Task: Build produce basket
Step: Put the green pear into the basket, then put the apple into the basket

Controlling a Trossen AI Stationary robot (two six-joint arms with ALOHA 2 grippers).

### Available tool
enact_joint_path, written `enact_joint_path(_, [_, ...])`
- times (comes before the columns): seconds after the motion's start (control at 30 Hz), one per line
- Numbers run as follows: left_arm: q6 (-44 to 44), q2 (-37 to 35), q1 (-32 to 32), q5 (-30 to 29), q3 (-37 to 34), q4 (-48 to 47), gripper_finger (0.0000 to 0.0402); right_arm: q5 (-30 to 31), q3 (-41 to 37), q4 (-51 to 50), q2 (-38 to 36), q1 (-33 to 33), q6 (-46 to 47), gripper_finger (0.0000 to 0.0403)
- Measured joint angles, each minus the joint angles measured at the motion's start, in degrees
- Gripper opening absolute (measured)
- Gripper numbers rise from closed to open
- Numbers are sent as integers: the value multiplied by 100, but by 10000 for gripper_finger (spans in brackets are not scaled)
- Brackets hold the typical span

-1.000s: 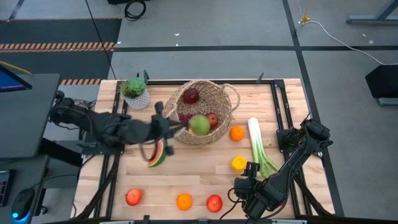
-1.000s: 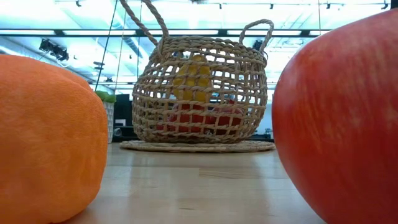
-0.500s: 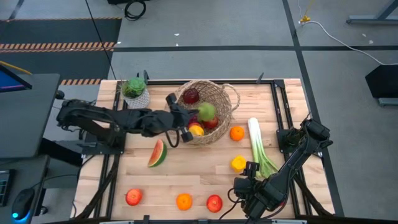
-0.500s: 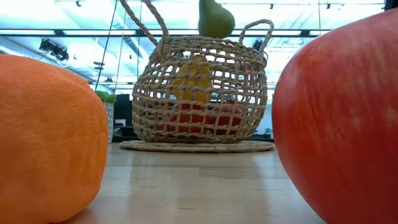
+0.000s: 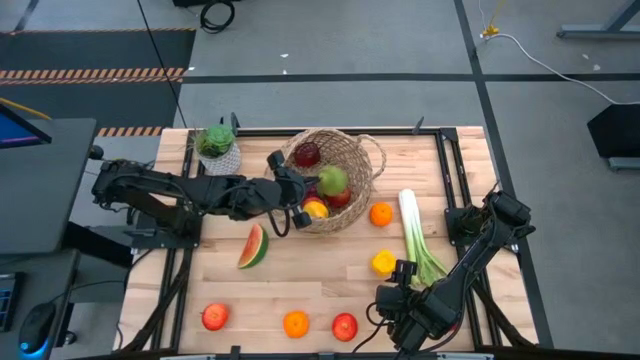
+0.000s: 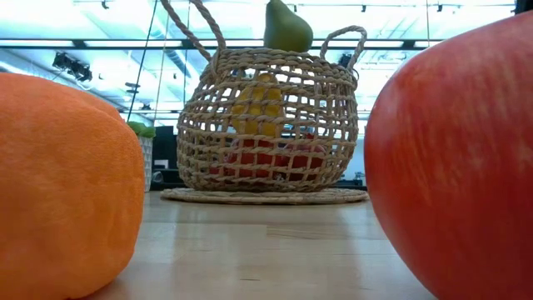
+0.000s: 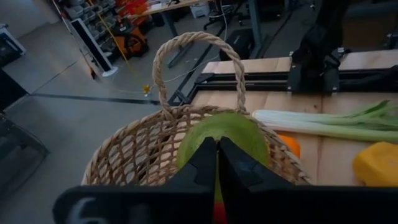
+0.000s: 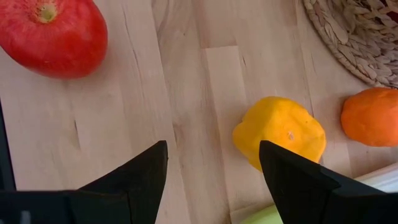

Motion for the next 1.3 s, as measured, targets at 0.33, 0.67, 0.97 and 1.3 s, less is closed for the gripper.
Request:
enact_joint_path(0.33, [-329,0,102,-138,0,-151,88,0,0,1,0,0,0,259])
enact_joint_path(0.67, [-306,0,19,-155,0,-61,154,0,0,0,0,0,-15,259])
enact_joint_path(0.97, [560,-53,-863,-149,0,633,157,20,0,0,1,0,-94,259])
enact_joint_path(1.3, [-696,-68,-2207,-141,-2,-449,155,20,0,0,0,0,-103,259])
